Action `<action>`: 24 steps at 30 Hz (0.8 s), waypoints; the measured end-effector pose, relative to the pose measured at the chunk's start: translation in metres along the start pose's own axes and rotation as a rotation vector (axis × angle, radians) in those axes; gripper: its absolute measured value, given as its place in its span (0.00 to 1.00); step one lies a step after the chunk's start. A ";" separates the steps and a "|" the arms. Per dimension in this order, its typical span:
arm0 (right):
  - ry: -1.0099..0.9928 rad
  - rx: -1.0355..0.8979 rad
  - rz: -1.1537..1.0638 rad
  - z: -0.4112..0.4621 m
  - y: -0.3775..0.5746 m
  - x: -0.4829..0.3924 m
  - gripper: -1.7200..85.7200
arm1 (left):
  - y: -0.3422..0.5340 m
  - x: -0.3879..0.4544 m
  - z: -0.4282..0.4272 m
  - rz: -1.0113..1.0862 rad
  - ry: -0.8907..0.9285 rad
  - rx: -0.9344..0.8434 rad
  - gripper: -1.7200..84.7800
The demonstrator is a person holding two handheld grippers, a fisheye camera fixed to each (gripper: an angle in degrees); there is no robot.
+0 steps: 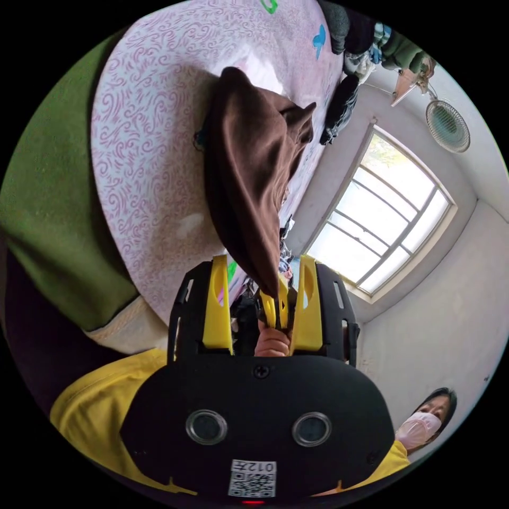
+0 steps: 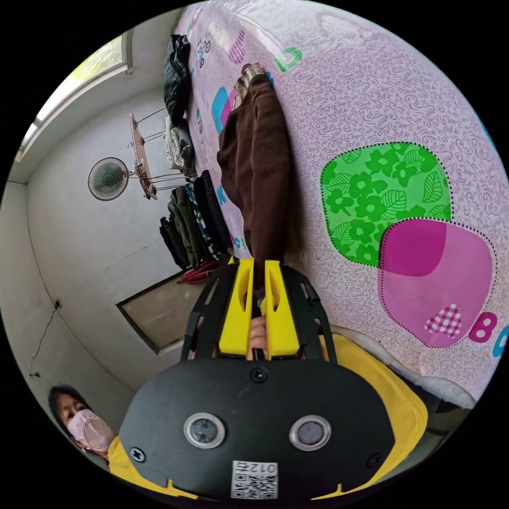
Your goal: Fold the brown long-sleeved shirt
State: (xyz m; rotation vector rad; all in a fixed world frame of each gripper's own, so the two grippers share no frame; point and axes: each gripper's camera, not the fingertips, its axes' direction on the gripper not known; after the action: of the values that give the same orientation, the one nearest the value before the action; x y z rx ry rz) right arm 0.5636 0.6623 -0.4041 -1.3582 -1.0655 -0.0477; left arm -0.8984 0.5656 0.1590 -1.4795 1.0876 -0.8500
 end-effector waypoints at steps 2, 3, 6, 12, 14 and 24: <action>-0.025 0.002 0.012 0.002 0.002 0.000 0.05 | -0.002 0.002 0.004 0.004 -0.007 0.015 0.19; -0.031 0.002 0.013 0.003 0.003 0.000 0.05 | -0.003 0.004 0.008 0.011 -0.023 0.017 0.18; -0.049 -0.006 0.005 0.007 0.007 -0.005 0.05 | -0.006 0.008 0.023 0.024 -0.062 -0.018 0.15; -0.050 -0.028 -0.019 0.003 0.002 -0.002 0.09 | -0.007 0.024 0.043 0.026 -0.058 -0.078 0.10; -0.105 -0.003 0.007 -0.007 -0.007 0.009 0.12 | -0.007 0.036 0.047 0.041 -0.049 -0.095 0.10; -0.208 0.157 0.038 -0.043 -0.087 -0.011 0.18 | 0.004 0.083 0.083 0.028 -0.109 -0.195 0.10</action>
State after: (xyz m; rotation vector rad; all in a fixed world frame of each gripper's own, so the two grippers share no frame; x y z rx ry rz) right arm 0.5313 0.5972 -0.3383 -1.2596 -1.1903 0.2057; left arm -0.7951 0.5149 0.1367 -1.6478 1.1322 -0.6503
